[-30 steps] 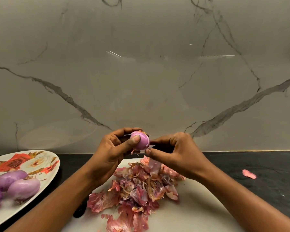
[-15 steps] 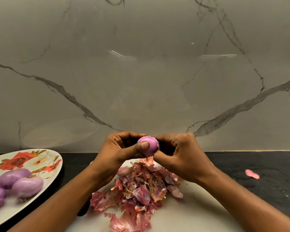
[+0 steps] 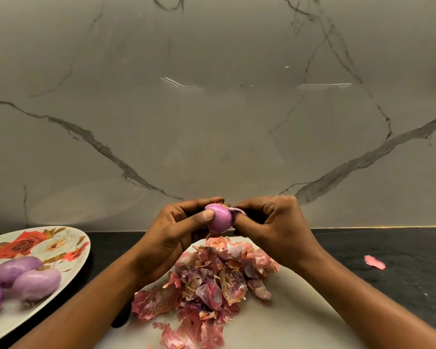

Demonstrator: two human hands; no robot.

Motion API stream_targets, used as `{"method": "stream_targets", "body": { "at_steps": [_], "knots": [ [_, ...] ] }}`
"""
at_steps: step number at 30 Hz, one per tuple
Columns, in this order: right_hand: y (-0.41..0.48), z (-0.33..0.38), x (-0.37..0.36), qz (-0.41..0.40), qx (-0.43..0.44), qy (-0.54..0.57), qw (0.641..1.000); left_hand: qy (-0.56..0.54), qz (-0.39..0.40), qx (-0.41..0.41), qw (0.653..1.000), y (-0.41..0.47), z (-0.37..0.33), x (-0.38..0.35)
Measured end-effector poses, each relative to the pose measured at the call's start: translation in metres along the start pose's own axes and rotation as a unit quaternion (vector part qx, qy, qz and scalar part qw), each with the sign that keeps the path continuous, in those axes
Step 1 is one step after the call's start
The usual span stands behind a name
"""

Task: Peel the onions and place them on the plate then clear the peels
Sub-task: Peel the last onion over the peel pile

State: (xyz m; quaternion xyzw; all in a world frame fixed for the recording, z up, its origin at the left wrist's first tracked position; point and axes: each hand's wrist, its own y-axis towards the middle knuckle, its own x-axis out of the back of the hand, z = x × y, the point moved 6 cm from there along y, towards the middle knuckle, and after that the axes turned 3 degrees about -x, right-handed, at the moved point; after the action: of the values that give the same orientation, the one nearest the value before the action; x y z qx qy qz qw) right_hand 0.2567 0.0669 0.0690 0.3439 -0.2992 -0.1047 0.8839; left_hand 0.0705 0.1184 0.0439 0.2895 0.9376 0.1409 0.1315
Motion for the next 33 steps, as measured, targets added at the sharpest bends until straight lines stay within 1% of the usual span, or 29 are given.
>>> {"method": "stream_targets", "body": {
  "at_steps": [2, 4, 7, 11, 17, 20, 24, 26, 28, 30, 33],
  "knots": [
    [0.000, 0.001, 0.001, -0.006, 0.001, -0.015, 1.000, 0.012, -0.001, 0.002, 1.000, 0.001, 0.002, 0.000],
    [-0.002, 0.003, -0.002, 0.000, 0.004, -0.035, 0.999, 0.047, -0.008, 0.006, 0.999, 0.001, 0.002, 0.000],
    [-0.002, 0.004, -0.003, 0.008, 0.010, -0.047, 0.999, 0.101, -0.041, 0.005, 0.994, 0.002, 0.004, 0.004],
    [0.000, 0.004, -0.004, 0.037, 0.018, -0.042, 0.998, 0.101, -0.061, -0.017, 0.993, 0.005, 0.000, 0.012],
    [0.002, 0.004, -0.005, 0.060, 0.040, -0.036, 0.997, 0.109, -0.055, -0.010, 0.992, 0.003, -0.002, 0.012],
    [0.001, 0.005, -0.006, 0.051, 0.062, -0.073, 0.994, 0.099, -0.039, -0.011, 0.994, 0.003, -0.003, 0.012],
    [0.000, 0.005, -0.007, 0.017, 0.091, -0.135, 0.987, 0.101, -0.007, -0.003, 0.995, 0.000, -0.001, 0.005],
    [0.003, 0.001, -0.005, 0.012, 0.064, -0.112, 0.992, 0.098, 0.018, -0.001, 0.995, -0.001, 0.002, -0.001],
    [0.004, -0.006, -0.005, 0.024, 0.022, -0.070, 0.997, 0.069, 0.030, 0.009, 0.997, -0.002, 0.004, -0.004],
    [0.005, -0.009, -0.005, 0.023, -0.011, -0.035, 0.999, 0.040, 0.034, 0.018, 0.998, -0.002, 0.004, -0.001],
    [0.005, -0.012, -0.001, 0.008, -0.047, -0.008, 0.999, 0.025, 0.020, 0.010, 0.999, 0.000, 0.001, 0.004]
  ]
}}
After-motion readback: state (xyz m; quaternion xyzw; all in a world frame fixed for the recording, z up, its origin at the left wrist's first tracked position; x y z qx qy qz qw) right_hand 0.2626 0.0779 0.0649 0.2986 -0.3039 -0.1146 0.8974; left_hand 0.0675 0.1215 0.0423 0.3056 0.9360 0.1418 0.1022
